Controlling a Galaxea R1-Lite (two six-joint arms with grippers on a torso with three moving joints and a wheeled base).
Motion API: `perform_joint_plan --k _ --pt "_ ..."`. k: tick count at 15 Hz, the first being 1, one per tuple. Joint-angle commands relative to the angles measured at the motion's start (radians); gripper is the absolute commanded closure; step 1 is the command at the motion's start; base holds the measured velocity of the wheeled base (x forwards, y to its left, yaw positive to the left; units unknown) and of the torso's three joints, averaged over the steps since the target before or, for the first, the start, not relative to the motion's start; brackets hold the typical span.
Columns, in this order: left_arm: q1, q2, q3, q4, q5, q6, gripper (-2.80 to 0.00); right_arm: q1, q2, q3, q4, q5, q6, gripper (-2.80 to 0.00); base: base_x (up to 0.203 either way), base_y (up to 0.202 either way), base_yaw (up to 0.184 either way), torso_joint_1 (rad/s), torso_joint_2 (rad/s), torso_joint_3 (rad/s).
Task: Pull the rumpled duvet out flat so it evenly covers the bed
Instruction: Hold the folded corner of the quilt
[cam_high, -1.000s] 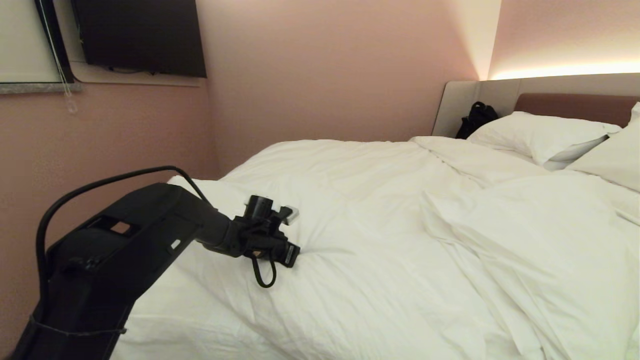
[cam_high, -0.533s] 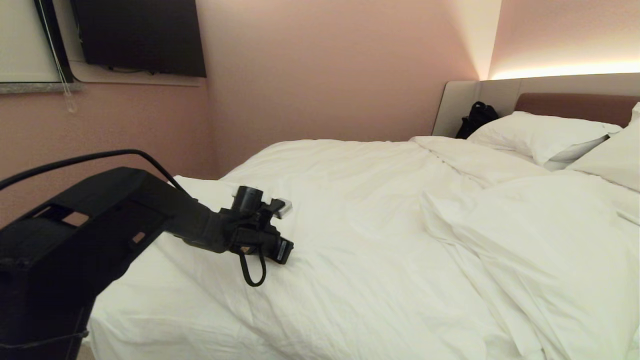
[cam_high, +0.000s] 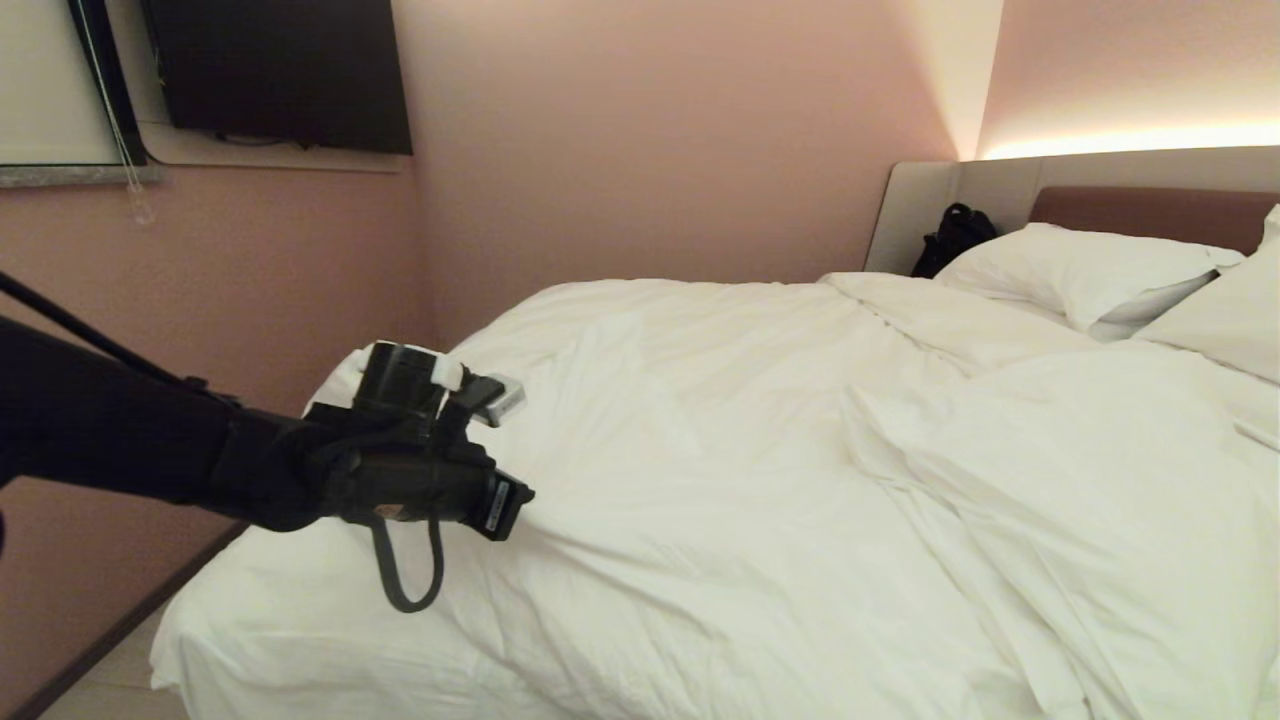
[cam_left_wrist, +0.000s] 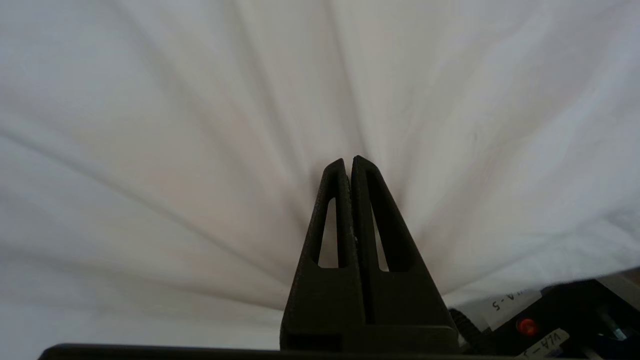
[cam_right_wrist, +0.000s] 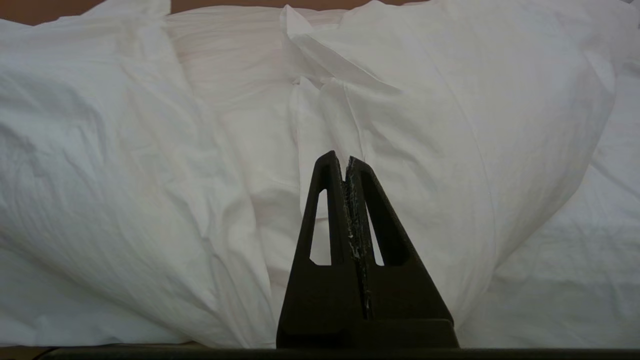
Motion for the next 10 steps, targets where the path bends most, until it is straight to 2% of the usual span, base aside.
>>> perform_joint_plan --k 1,5,10 --pt "0.019 -0.136 0.069 -0.002 0.008 0.001 0.00 0.000 0.001 0.000 0.000 0.001 0.000 0.00 0.000 0.000 0.000 0.000 0.00 0.000" --pt "0.085 -0.343 0.218 -0.001 0.014 0.003 0.00 0.000 0.001 0.000 0.000 0.002 0.000 0.00 0.000 0.000 0.000 0.000 0.00 0.000" --pt "0.241 -0.584 0.489 0.005 0.014 0.016 0.00 0.000 0.001 0.000 0.000 0.001 0.000 0.00 0.000 0.000 0.000 0.000 0.00 0.000"
